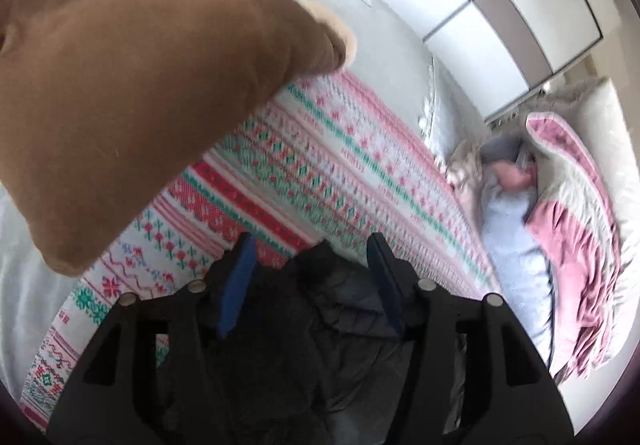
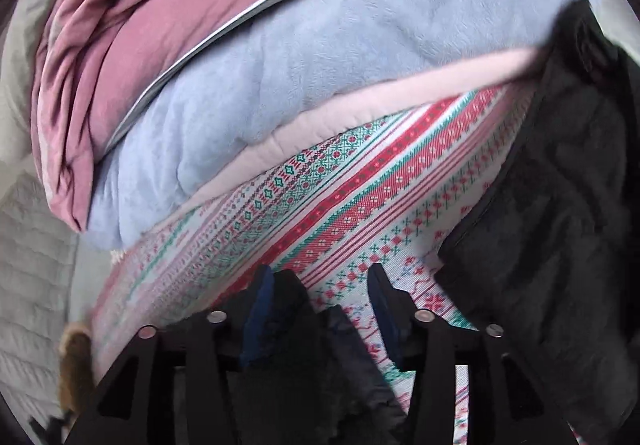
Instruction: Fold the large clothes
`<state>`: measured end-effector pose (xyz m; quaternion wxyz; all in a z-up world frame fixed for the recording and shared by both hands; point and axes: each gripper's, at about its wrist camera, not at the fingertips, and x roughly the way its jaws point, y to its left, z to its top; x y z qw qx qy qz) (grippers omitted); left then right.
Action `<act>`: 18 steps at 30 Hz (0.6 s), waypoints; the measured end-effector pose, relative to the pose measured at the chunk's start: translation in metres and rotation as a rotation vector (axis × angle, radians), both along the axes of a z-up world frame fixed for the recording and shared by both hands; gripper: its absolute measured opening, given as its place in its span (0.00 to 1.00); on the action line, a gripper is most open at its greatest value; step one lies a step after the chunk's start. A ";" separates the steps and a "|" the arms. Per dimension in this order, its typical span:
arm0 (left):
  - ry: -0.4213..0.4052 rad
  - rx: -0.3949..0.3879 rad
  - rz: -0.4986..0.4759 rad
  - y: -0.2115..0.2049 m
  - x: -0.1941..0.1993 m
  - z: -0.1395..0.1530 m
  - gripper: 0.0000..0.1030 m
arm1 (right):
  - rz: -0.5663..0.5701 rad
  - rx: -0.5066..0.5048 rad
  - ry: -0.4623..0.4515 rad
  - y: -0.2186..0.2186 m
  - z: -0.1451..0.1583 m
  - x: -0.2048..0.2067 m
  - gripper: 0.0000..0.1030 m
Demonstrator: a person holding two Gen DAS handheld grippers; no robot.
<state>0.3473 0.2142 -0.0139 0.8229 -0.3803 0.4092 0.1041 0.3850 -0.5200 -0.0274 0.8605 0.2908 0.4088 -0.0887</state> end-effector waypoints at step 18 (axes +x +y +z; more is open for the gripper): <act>-0.012 0.234 -0.093 -0.036 0.016 -0.009 0.08 | 0.176 -0.259 -0.085 0.061 0.002 0.017 0.05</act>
